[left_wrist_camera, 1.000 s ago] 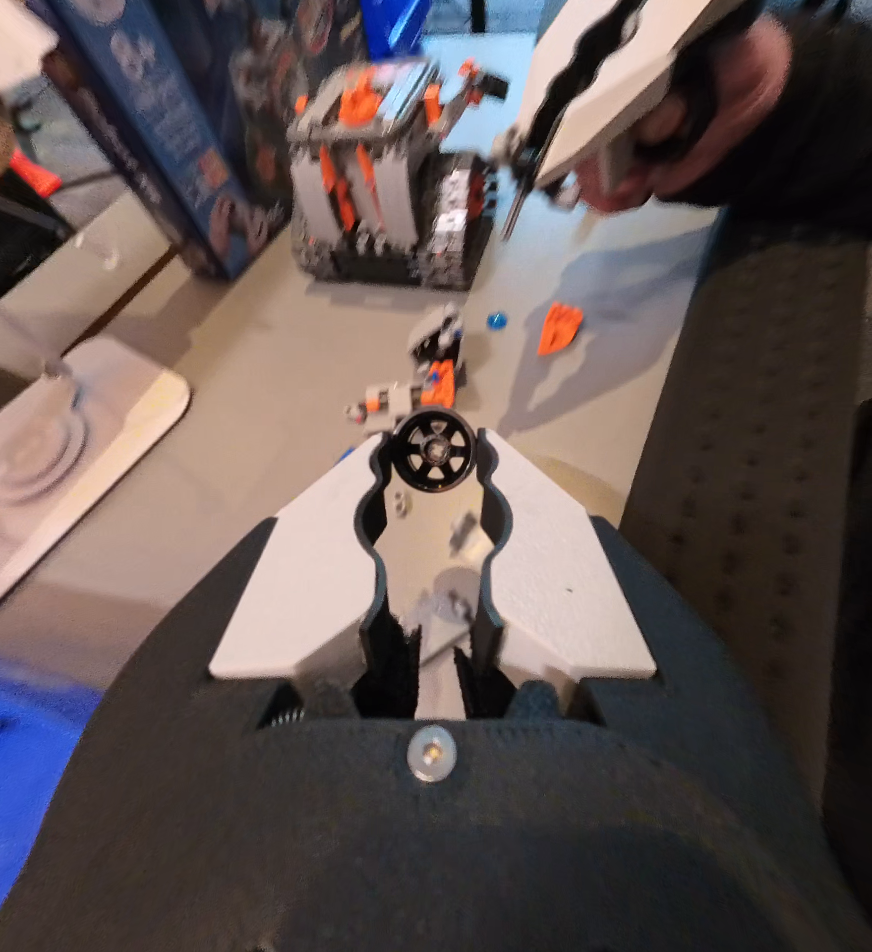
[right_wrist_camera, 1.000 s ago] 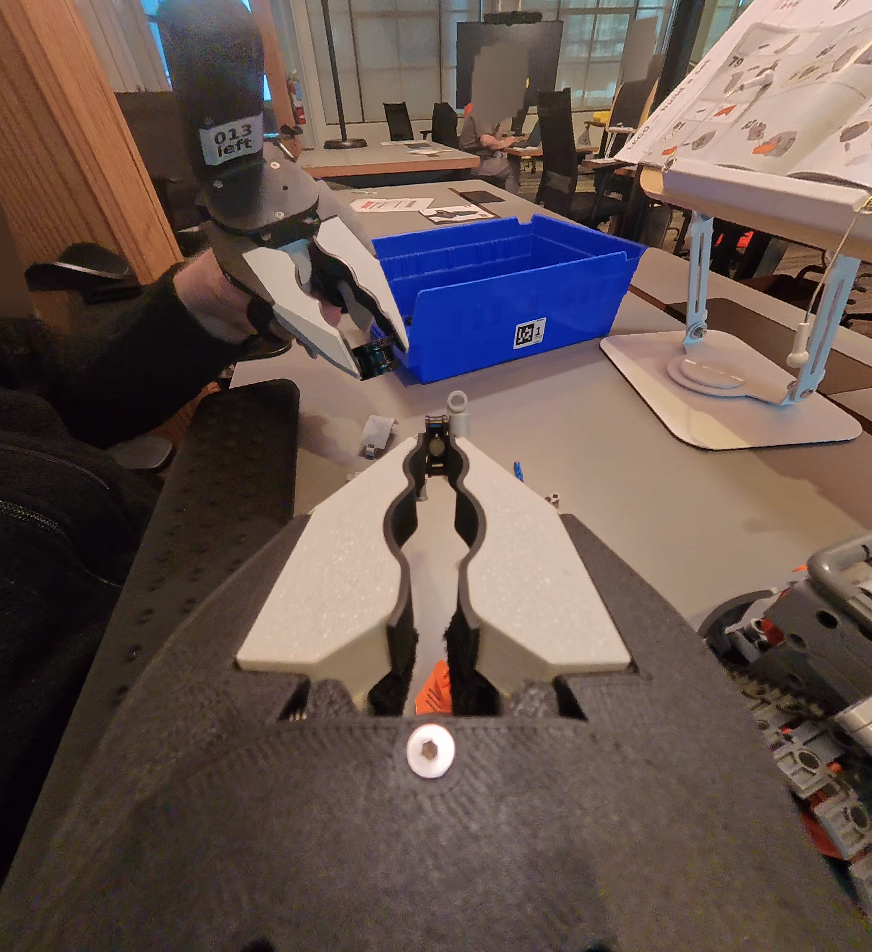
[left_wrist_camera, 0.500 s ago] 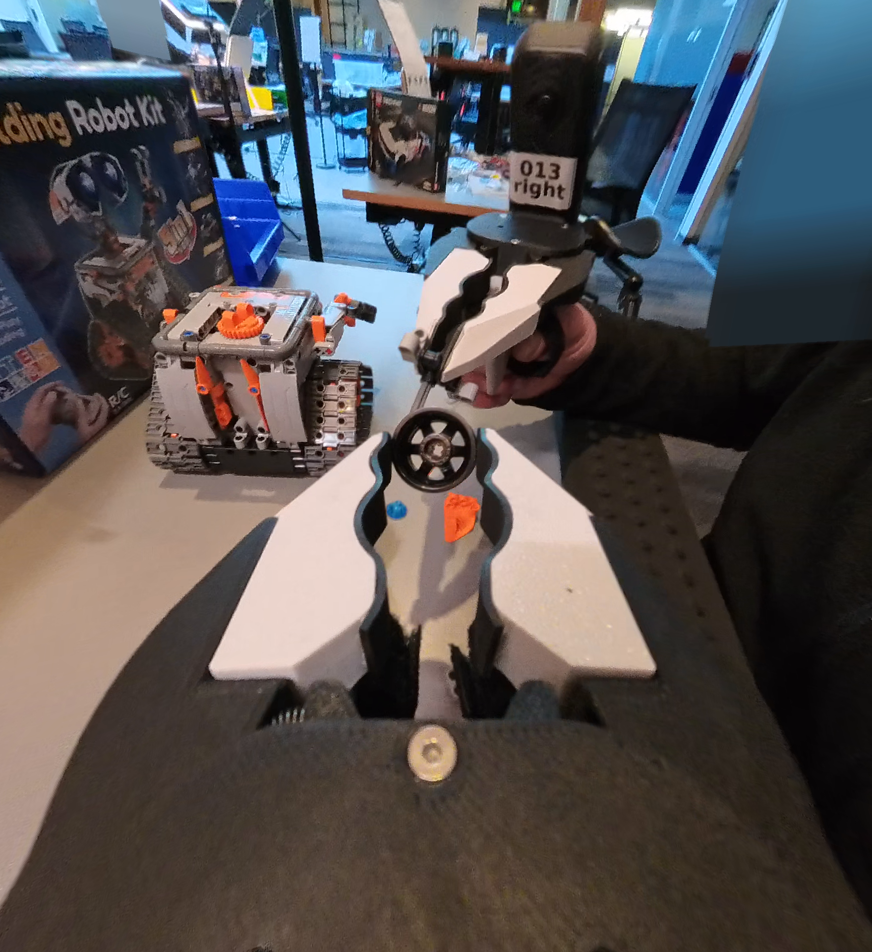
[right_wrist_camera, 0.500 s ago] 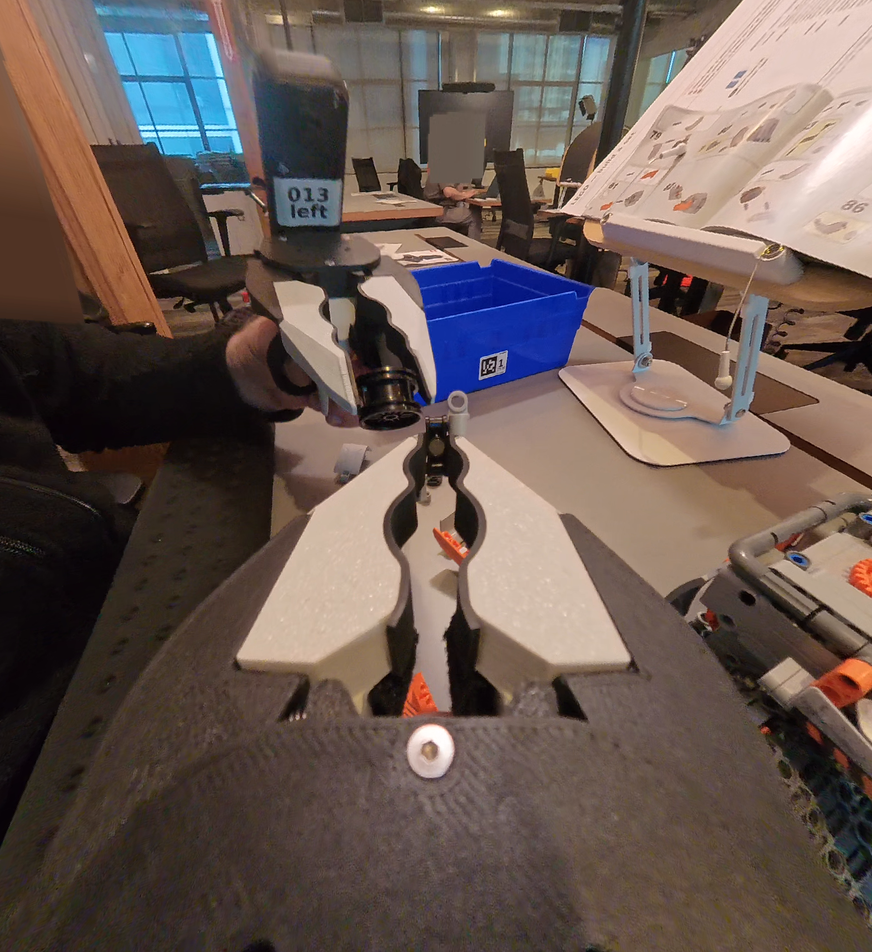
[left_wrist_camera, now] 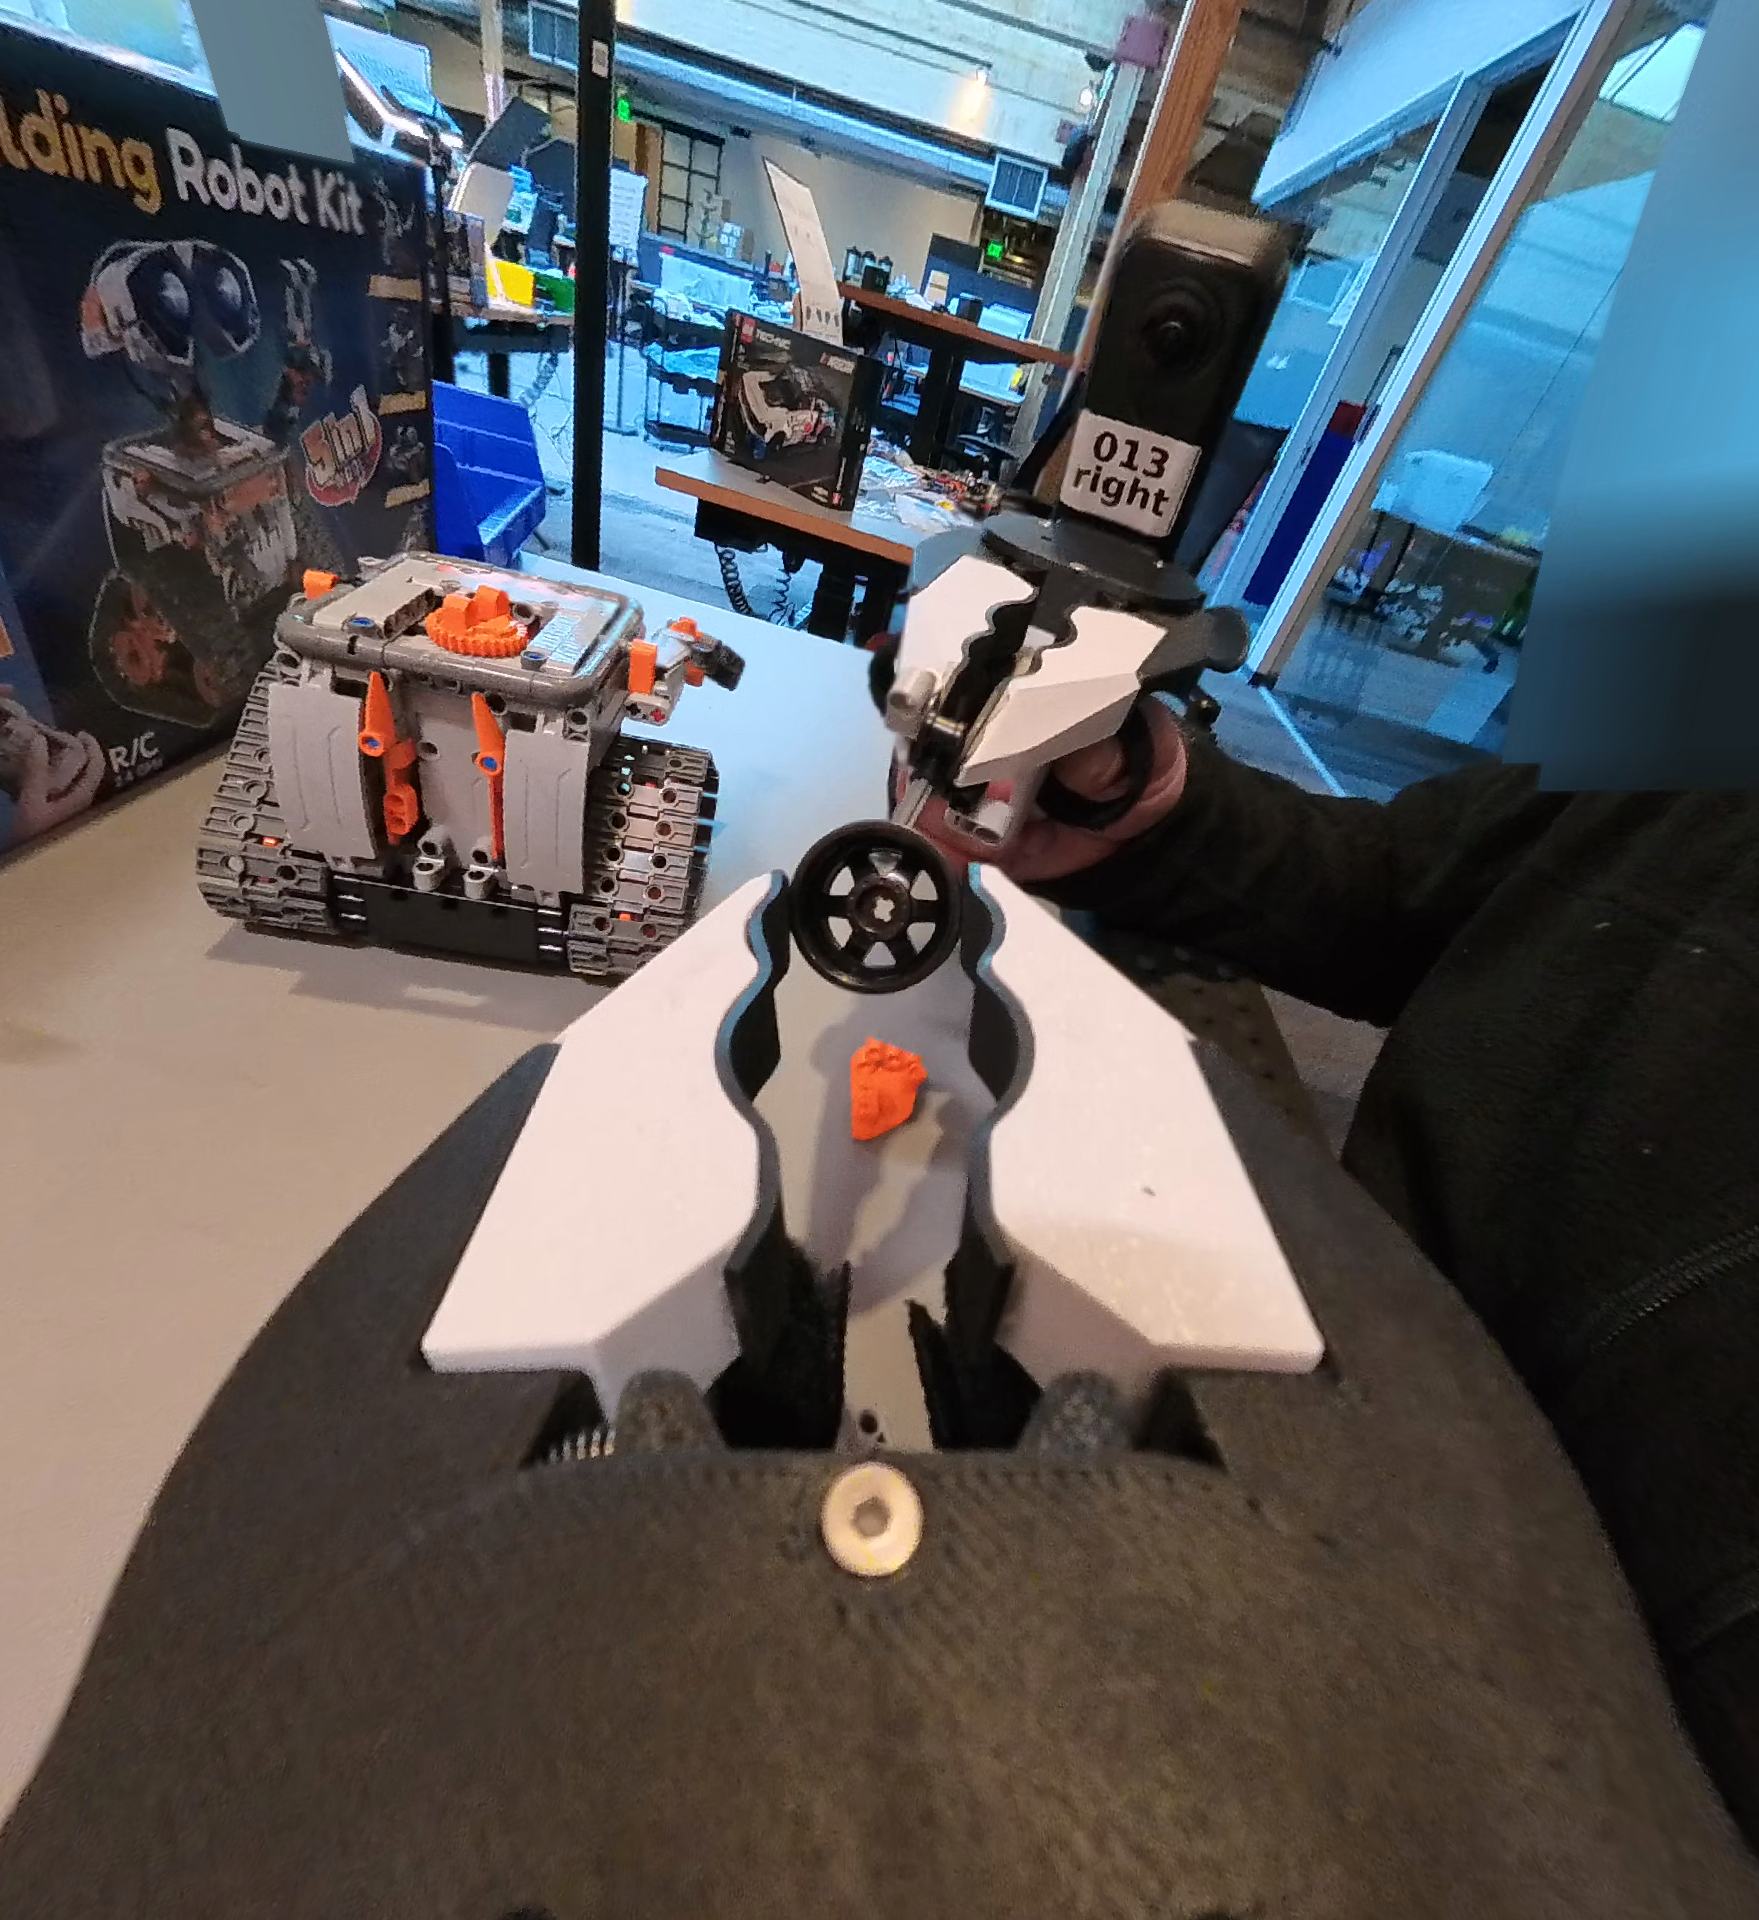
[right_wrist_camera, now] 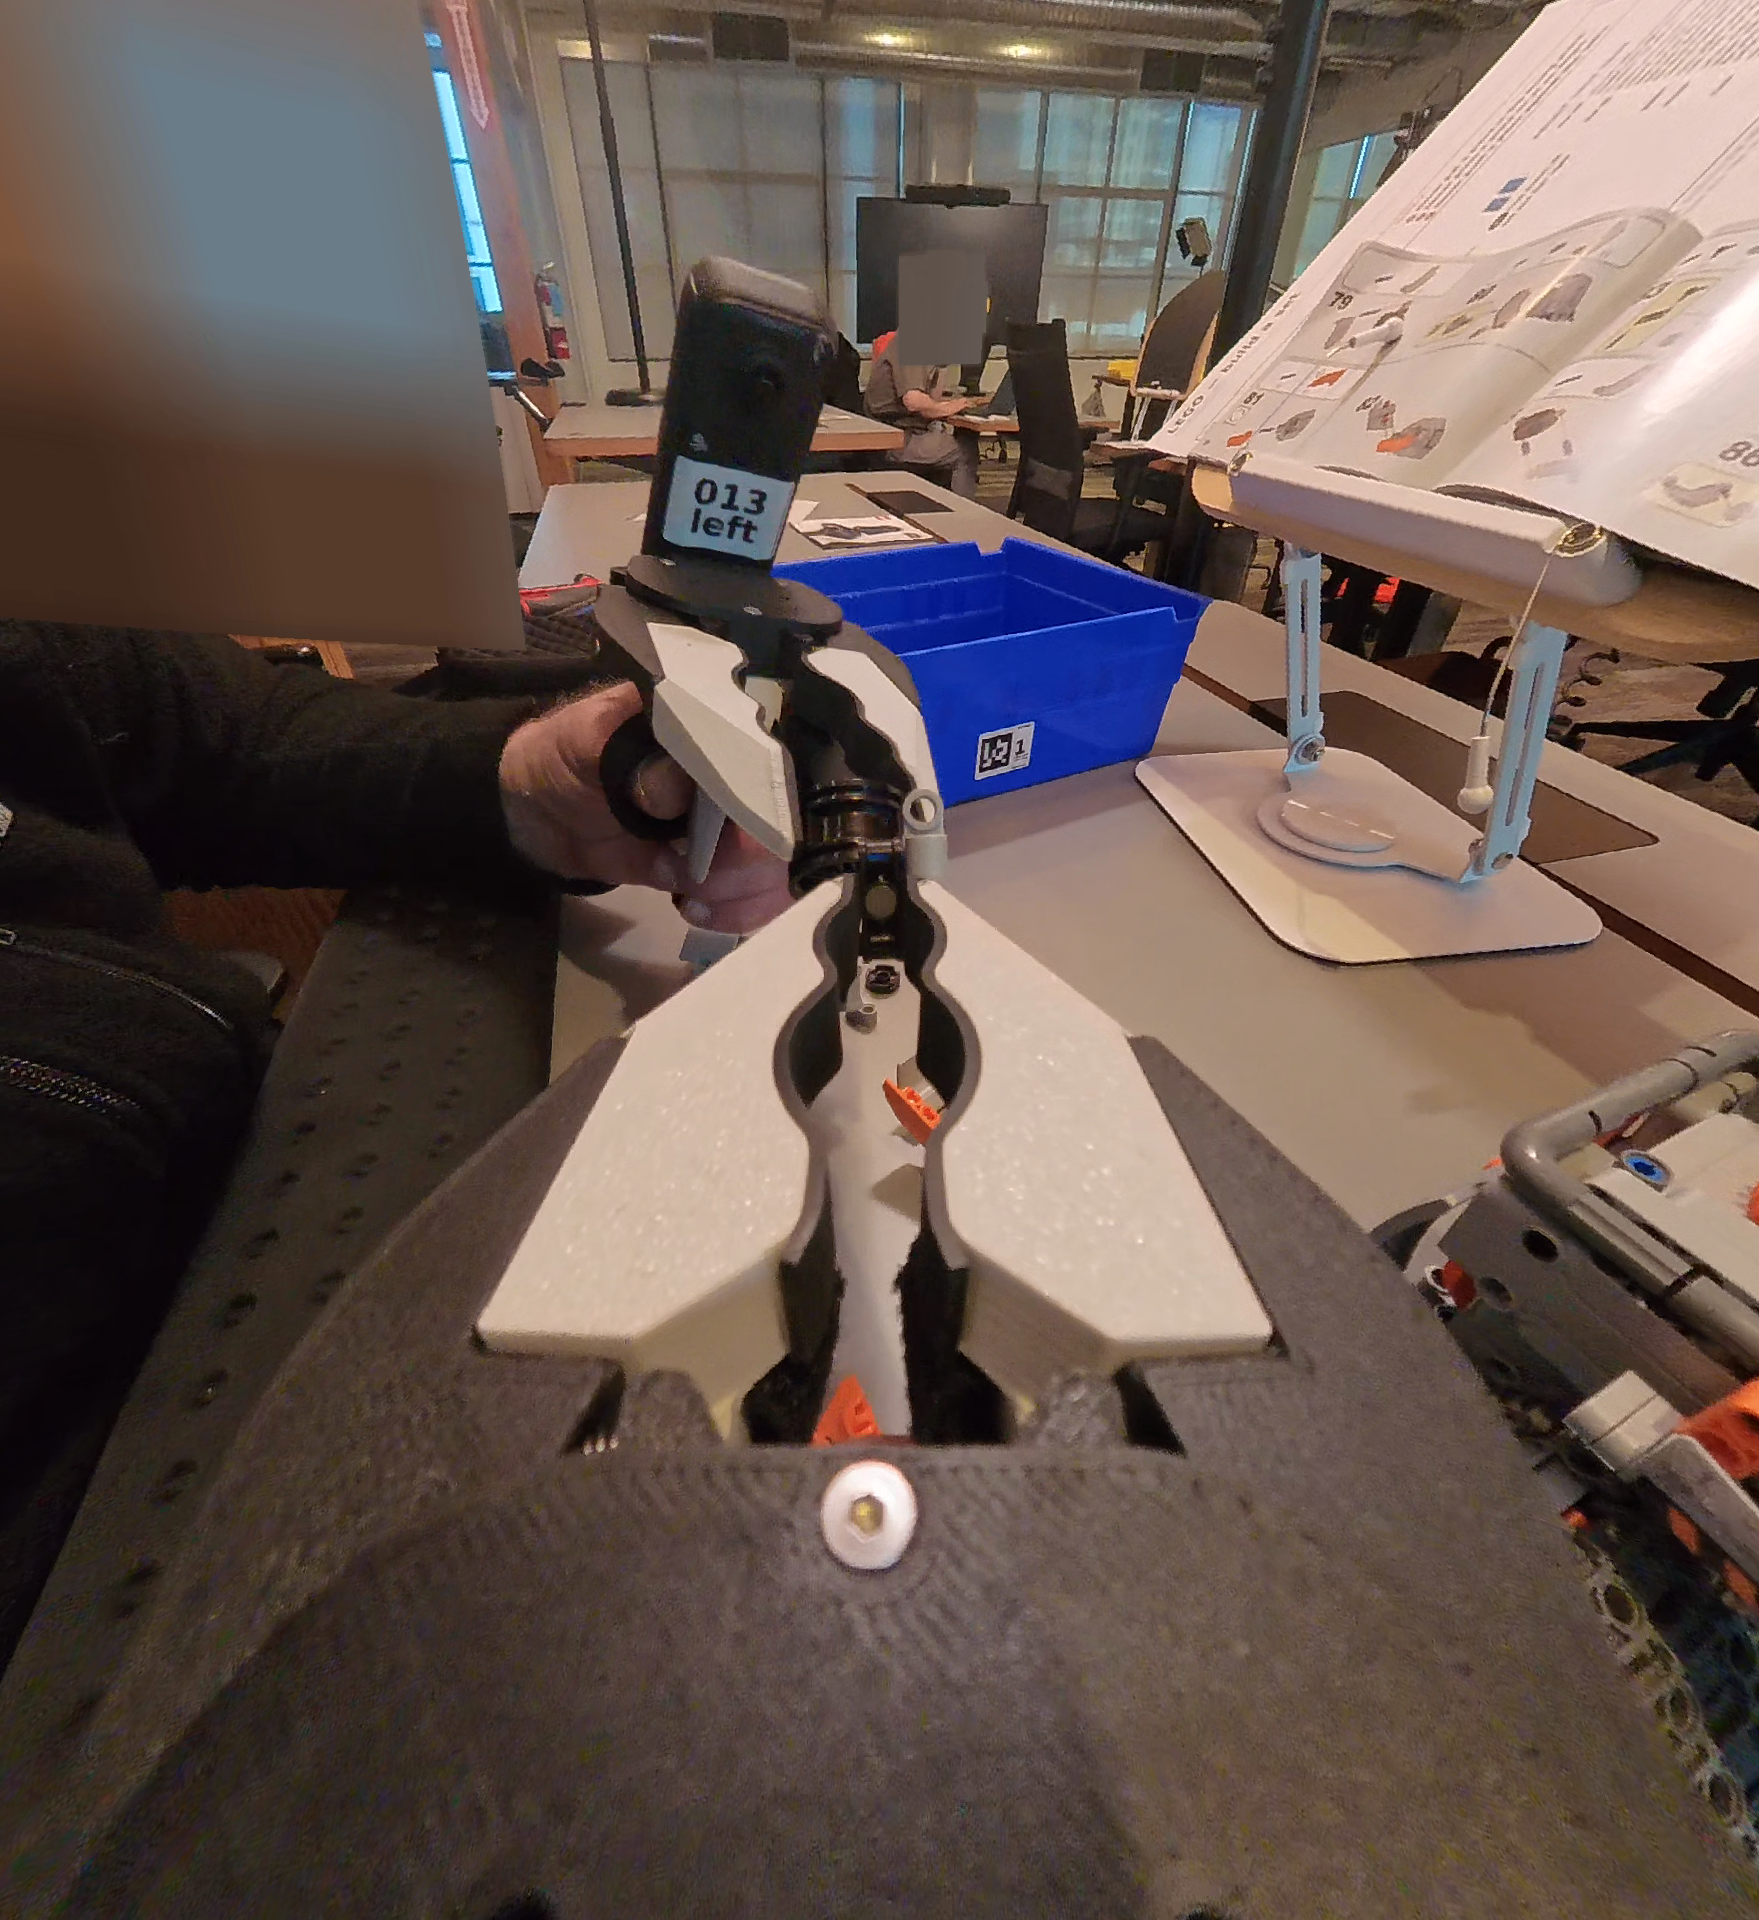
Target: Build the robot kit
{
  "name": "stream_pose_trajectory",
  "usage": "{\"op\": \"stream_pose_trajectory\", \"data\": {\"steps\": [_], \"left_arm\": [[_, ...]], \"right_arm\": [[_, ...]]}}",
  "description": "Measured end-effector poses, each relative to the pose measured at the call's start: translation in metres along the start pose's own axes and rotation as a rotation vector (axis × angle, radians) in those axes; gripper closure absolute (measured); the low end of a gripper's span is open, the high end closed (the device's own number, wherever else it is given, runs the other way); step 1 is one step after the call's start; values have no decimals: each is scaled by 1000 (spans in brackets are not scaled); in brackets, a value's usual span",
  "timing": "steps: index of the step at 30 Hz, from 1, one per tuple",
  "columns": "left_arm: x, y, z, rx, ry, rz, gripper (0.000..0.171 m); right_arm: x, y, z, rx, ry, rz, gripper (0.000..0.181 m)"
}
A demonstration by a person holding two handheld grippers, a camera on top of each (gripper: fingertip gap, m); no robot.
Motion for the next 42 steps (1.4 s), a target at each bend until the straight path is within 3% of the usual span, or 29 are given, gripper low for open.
{"op": "stream_pose_trajectory", "data": {"steps": [13,42], "left_arm": [[-2,2,3,65,-49,23,141],[-4,-1,5,-33,14,-27,142]], "right_arm": [[-1,2,0,20,-3,7,177],[-1,3,0,51,9,24,177]]}}
Point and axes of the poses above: each gripper's, where its closed fingertips meet, x back along the fingers, z out of its underside, y = z × x across the jaws, the point moved 10 cm from there along x, back along the fingers, and after that the axes turned 15 degrees about -x, right-handed, at the moved point
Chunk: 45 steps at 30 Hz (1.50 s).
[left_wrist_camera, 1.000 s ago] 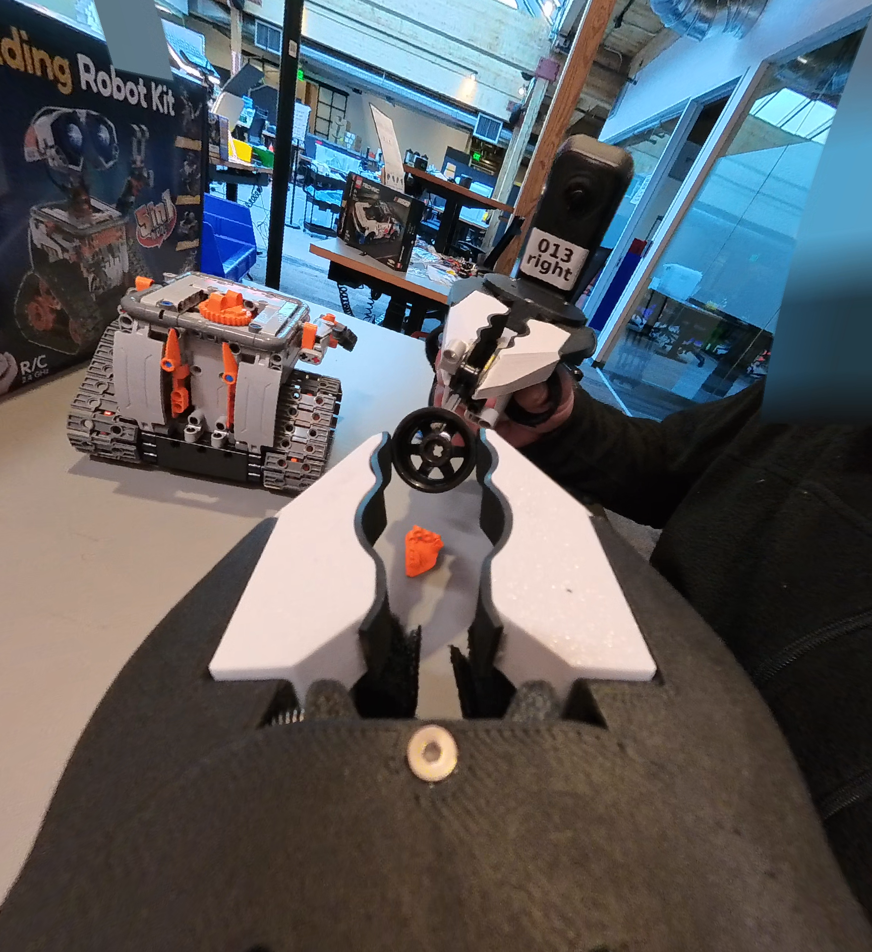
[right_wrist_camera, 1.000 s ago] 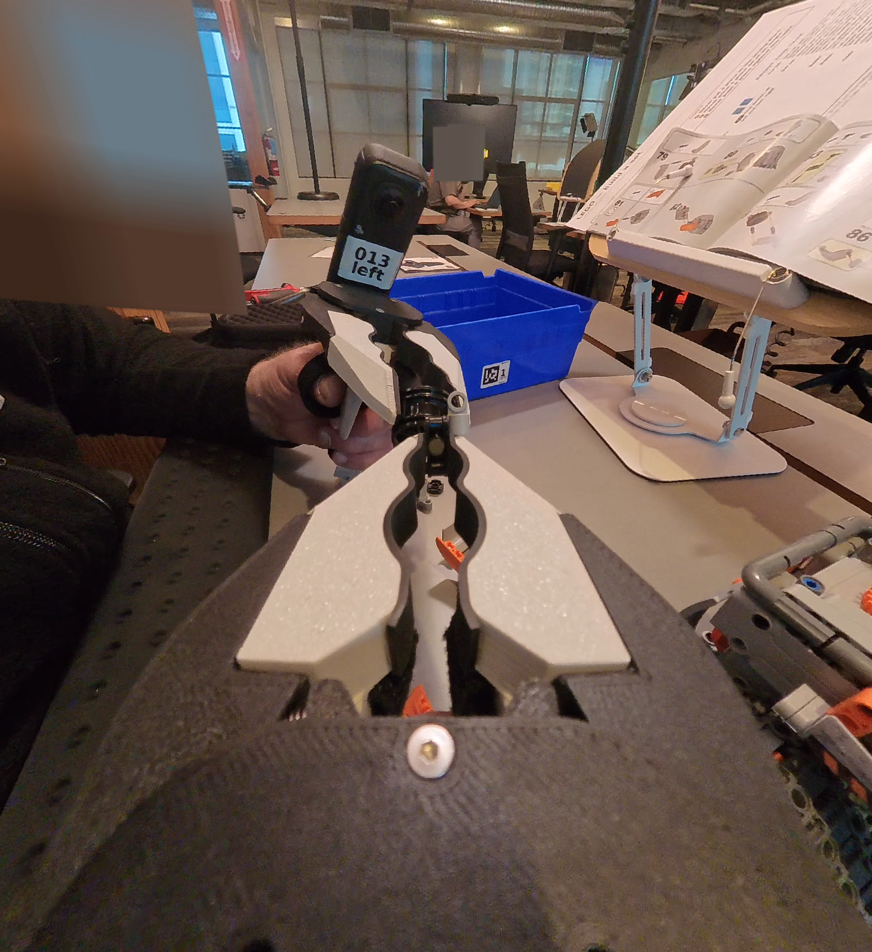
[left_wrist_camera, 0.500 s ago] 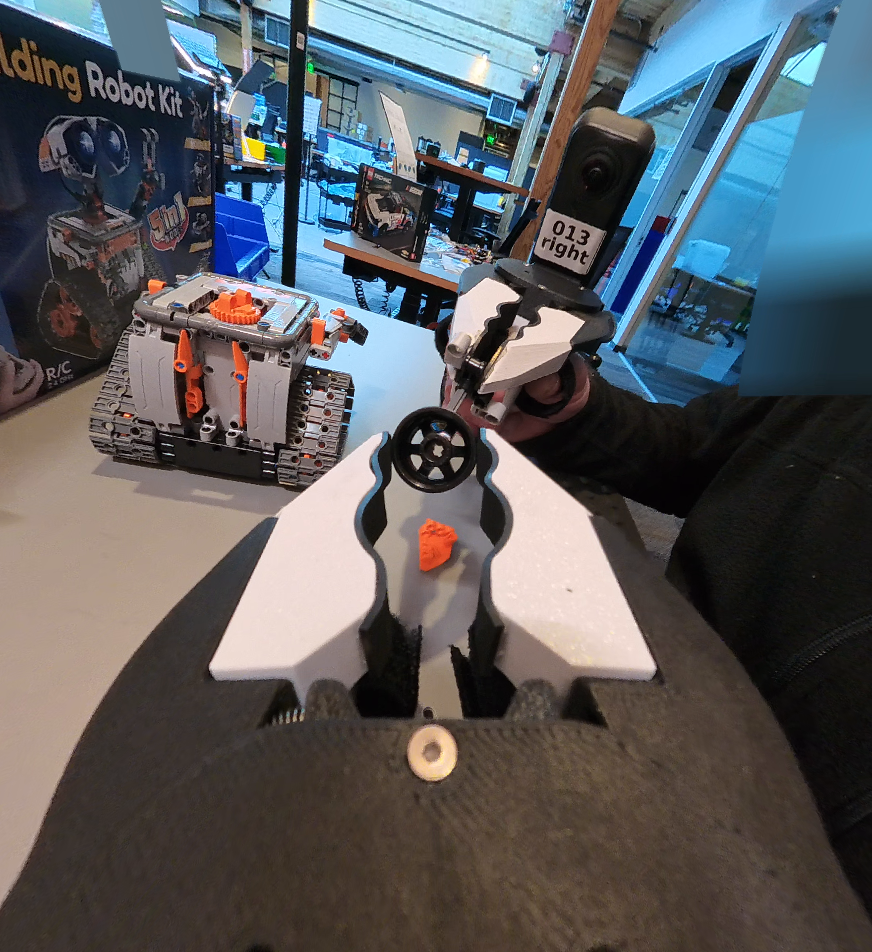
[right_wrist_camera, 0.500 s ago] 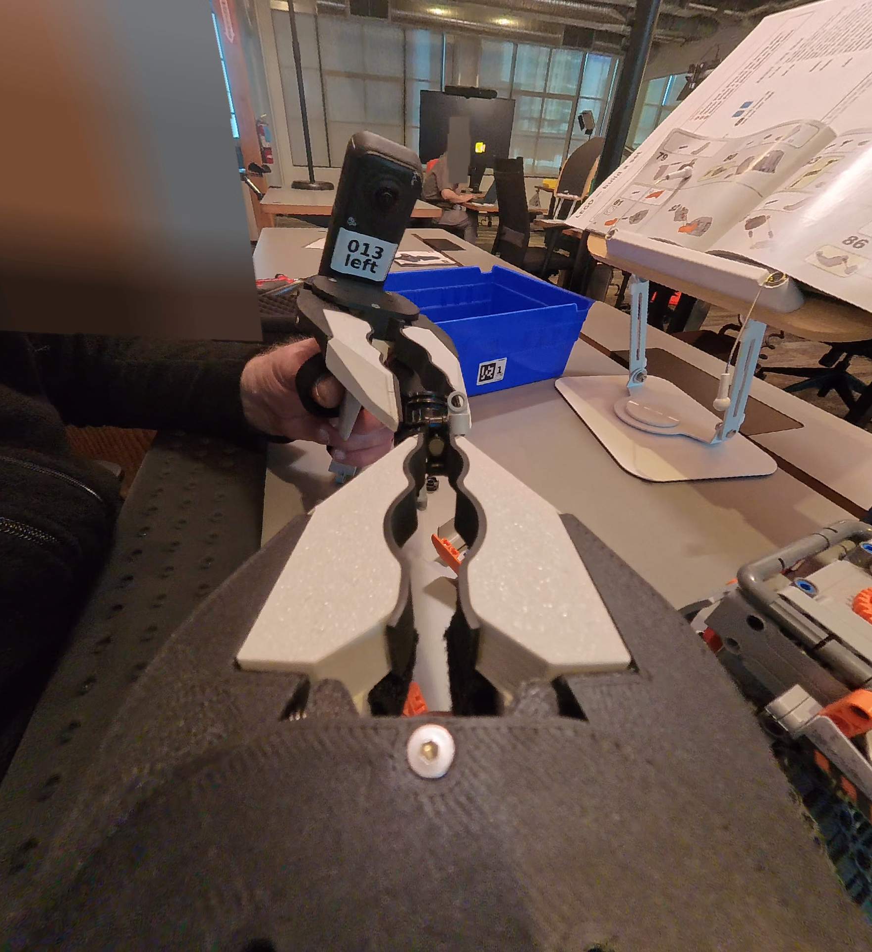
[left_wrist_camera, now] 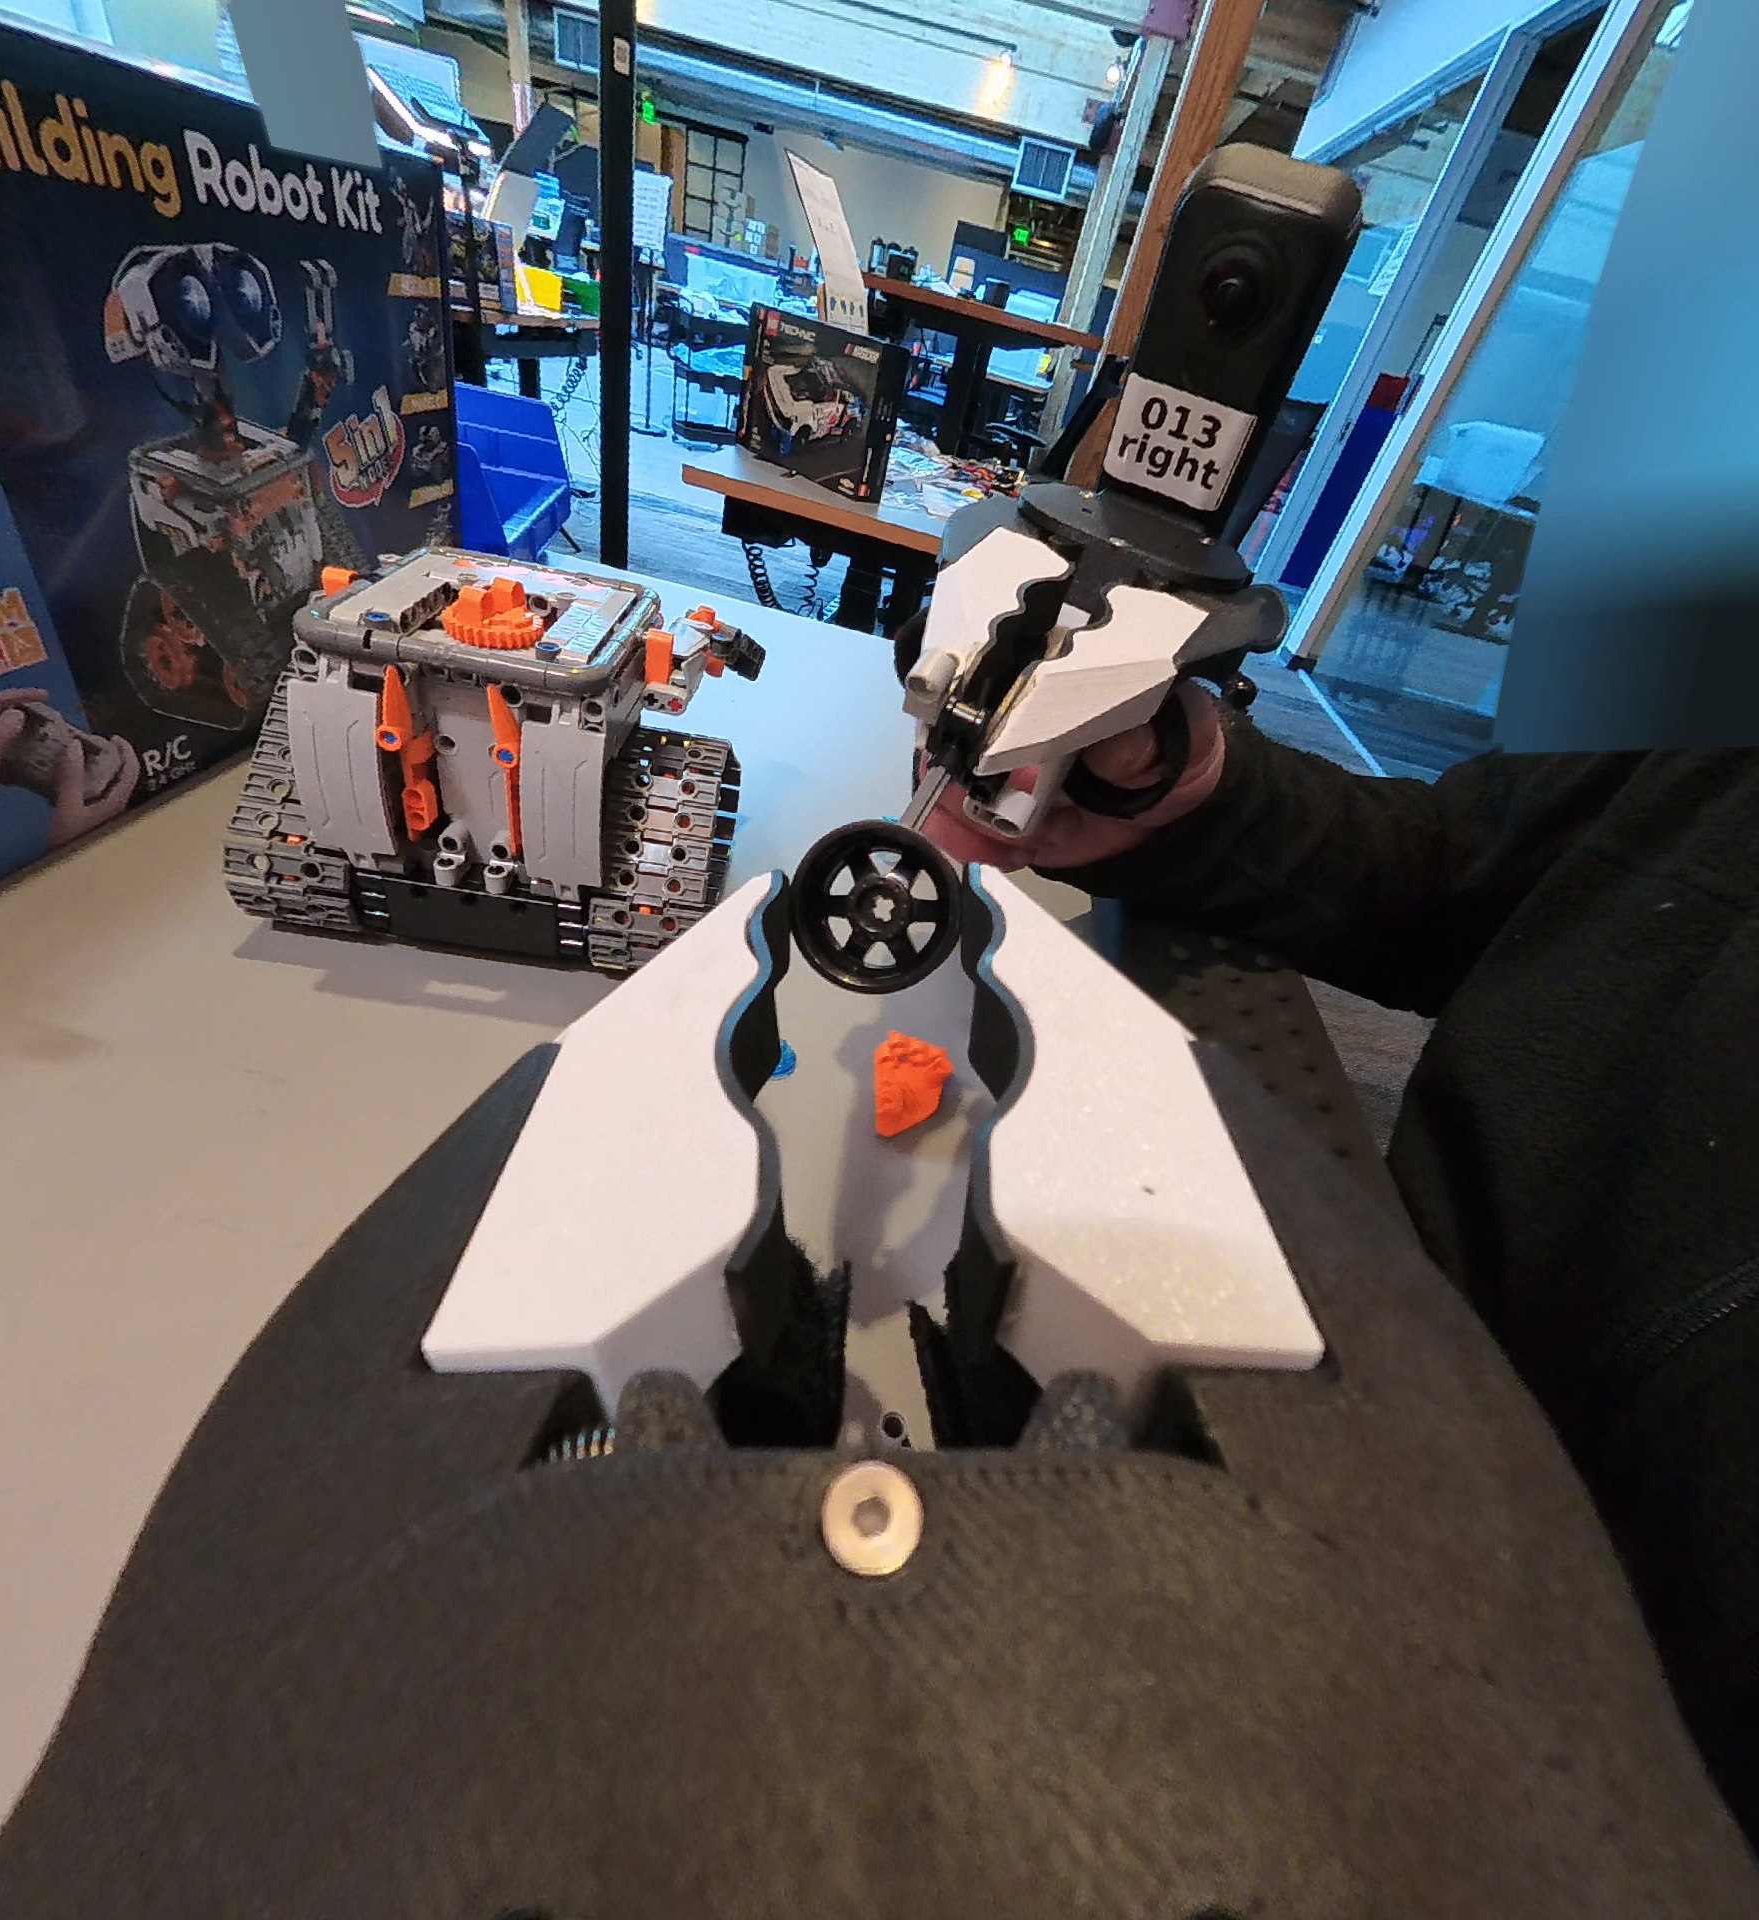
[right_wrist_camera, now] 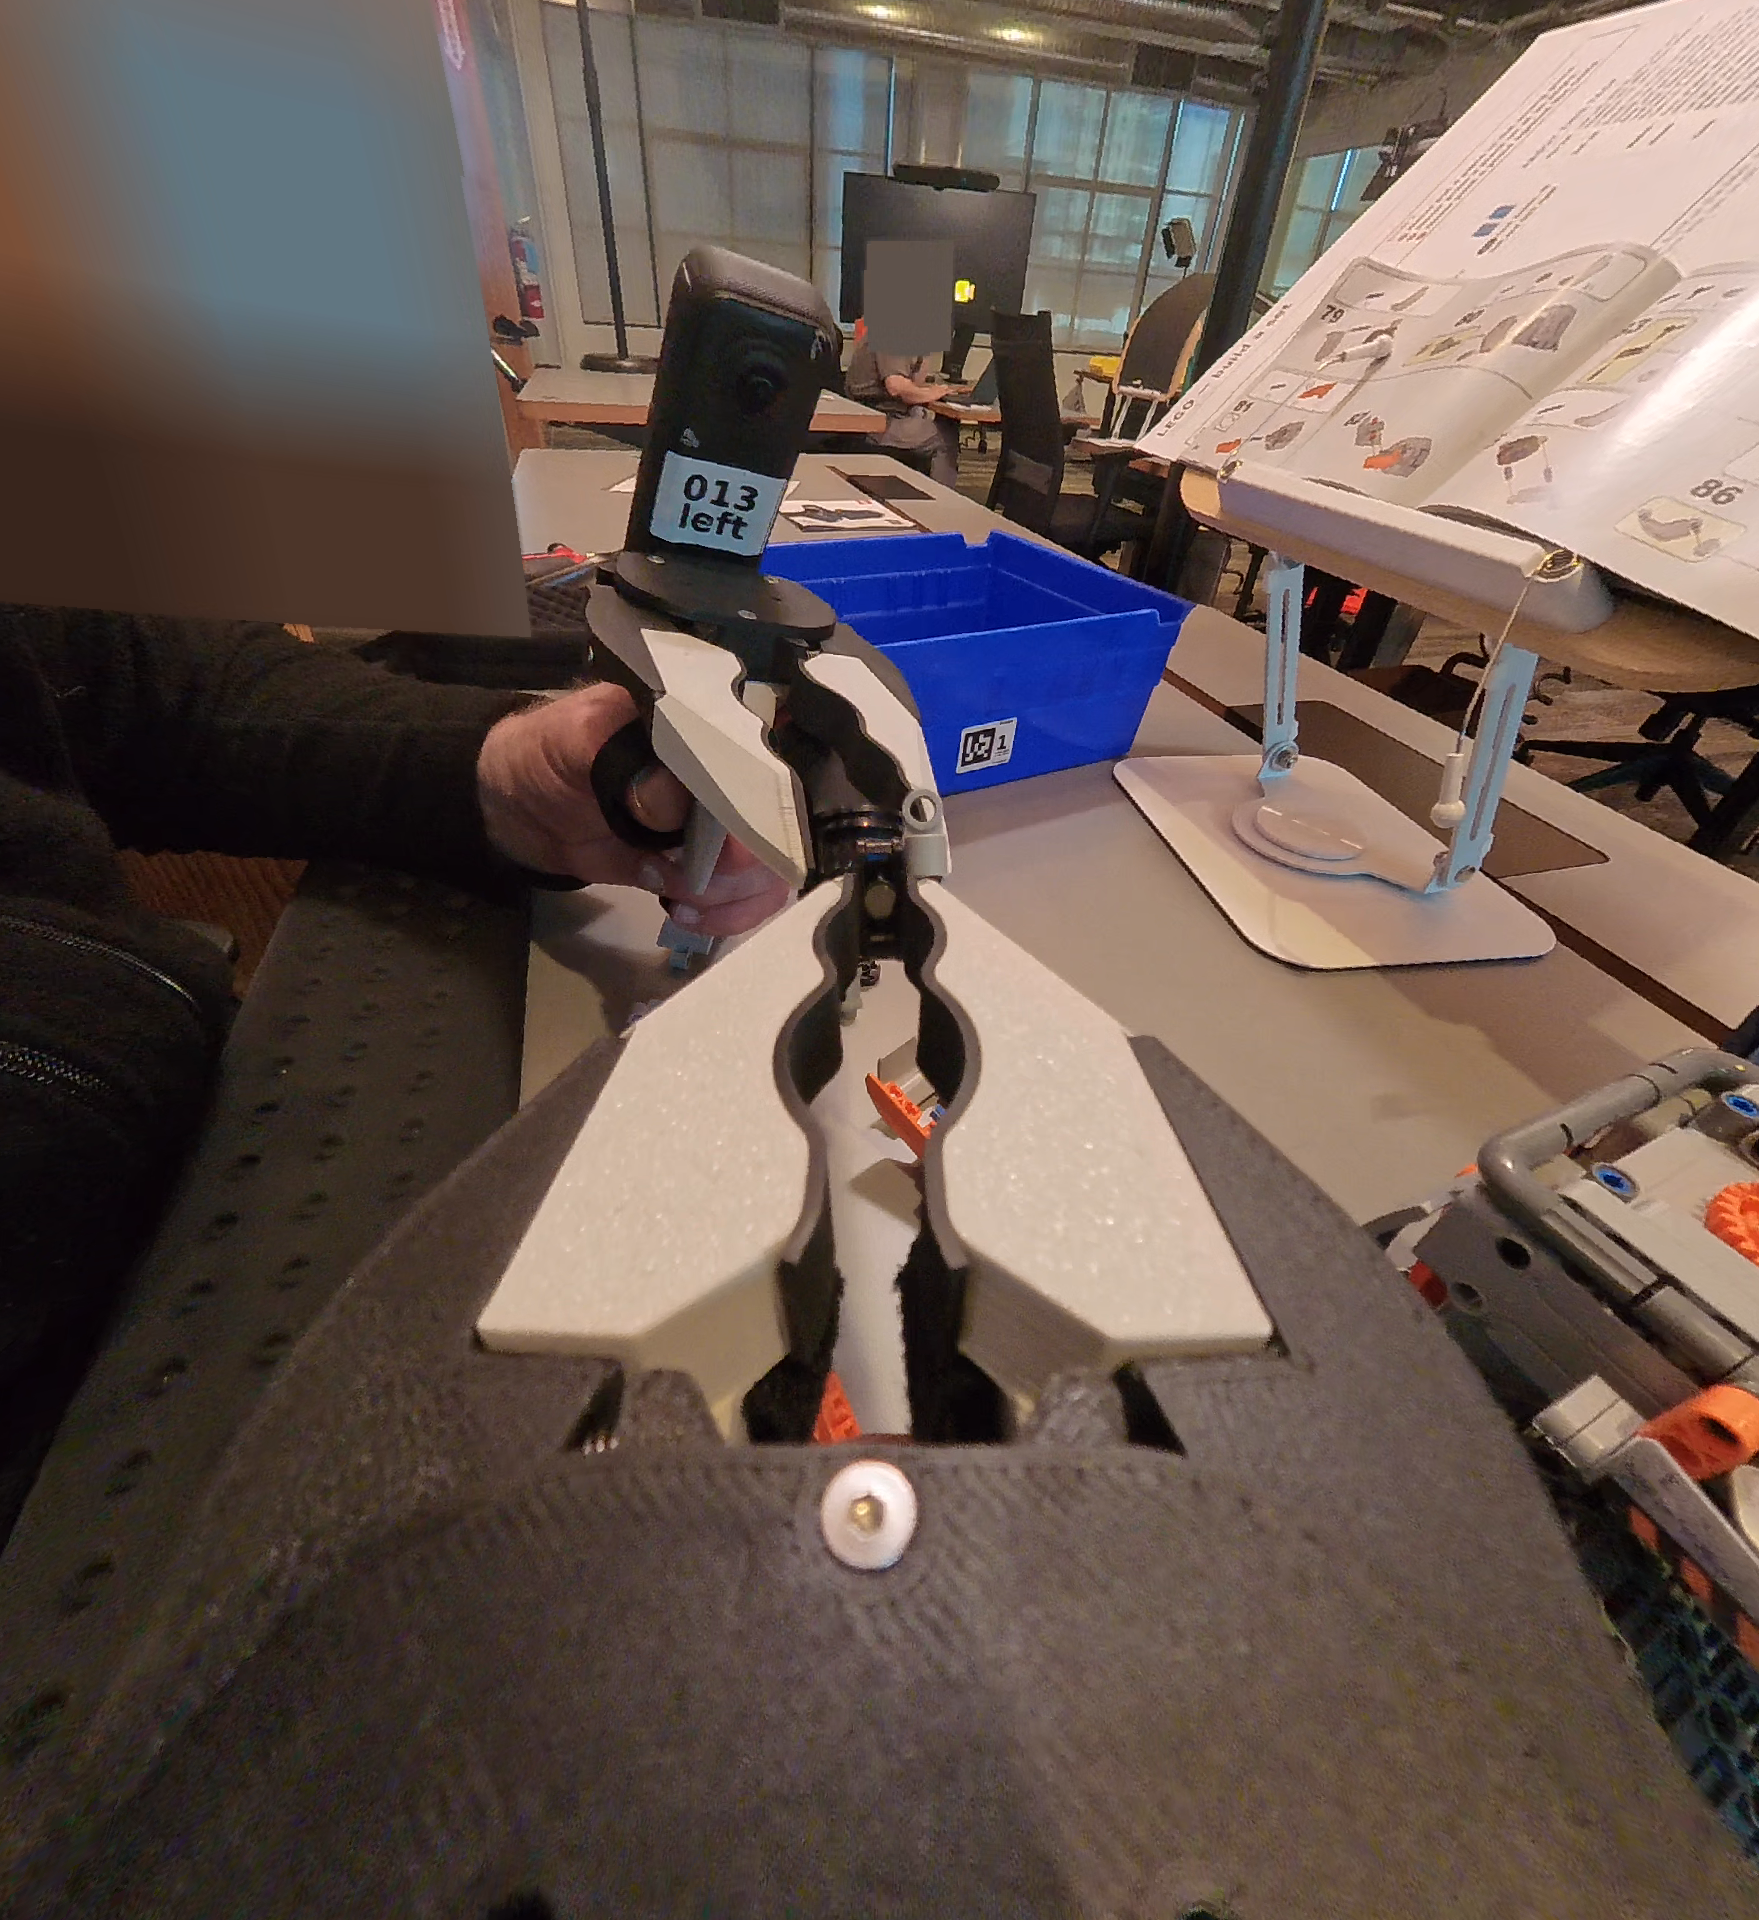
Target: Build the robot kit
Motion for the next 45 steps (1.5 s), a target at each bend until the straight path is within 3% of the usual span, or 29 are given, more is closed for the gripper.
{"op": "stream_pose_trajectory", "data": {"steps": [45], "left_arm": [[-8,-11,2,-203,145,-69,142]], "right_arm": [[2,1,-1,30,7,26,177]]}}
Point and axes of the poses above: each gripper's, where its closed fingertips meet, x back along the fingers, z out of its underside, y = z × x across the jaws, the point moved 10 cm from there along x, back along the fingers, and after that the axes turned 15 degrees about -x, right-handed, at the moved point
